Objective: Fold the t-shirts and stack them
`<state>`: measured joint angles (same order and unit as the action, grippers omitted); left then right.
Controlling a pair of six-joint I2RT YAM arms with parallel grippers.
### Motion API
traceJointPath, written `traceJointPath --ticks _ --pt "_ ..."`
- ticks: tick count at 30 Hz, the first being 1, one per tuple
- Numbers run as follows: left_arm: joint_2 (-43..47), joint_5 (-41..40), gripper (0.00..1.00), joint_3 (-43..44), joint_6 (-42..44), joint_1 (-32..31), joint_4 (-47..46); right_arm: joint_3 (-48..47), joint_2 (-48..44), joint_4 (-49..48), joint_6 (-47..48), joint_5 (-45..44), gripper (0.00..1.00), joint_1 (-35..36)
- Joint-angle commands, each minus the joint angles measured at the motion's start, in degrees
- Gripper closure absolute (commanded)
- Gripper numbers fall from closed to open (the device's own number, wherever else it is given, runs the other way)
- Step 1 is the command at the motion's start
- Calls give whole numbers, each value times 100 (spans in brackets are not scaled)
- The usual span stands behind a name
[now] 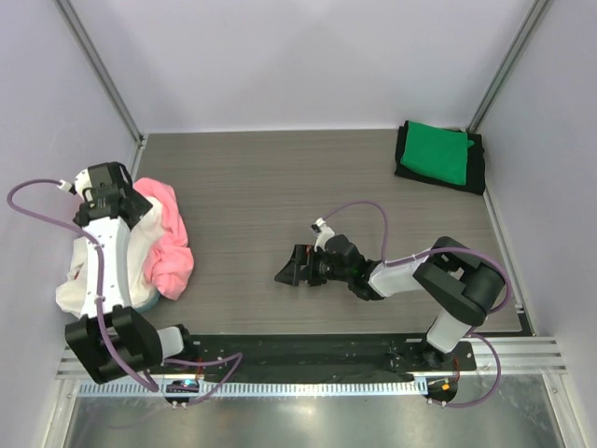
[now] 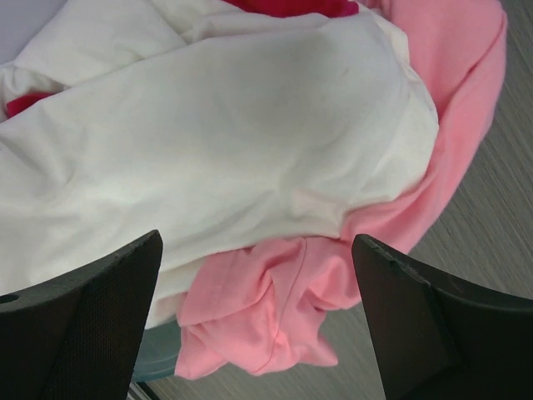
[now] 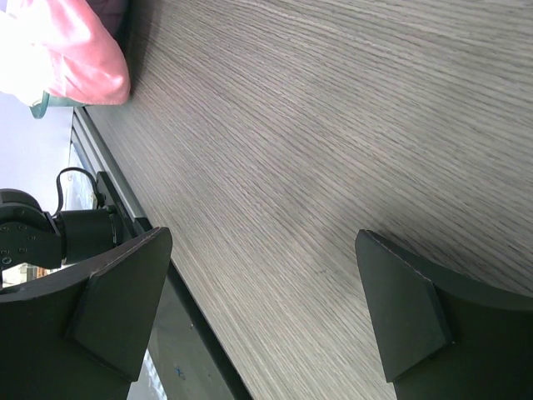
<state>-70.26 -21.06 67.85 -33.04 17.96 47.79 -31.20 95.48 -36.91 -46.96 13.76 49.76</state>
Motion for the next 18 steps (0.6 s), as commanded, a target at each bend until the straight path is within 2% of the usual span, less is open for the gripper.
traceJointPath --ticks 1,7,12,15,18 --pt "-163 -495 4 52 -308 129 -586 273 260 1177 170 -137 1 16" --pt "-1094 -294 4 404 -597 532 -902 185 418 1230 196 30 1 16" --pt "-1945 399 9 711 -757 876 -1316 35 629 1300 205 74 1 16" --pt "-2315 576 14 992 -774 973 -1272 -61 761 1335 214 109 1 16" --pt "-2387 734 32 915 -880 991 -1307 -97 788 1379 196 92 1 17"
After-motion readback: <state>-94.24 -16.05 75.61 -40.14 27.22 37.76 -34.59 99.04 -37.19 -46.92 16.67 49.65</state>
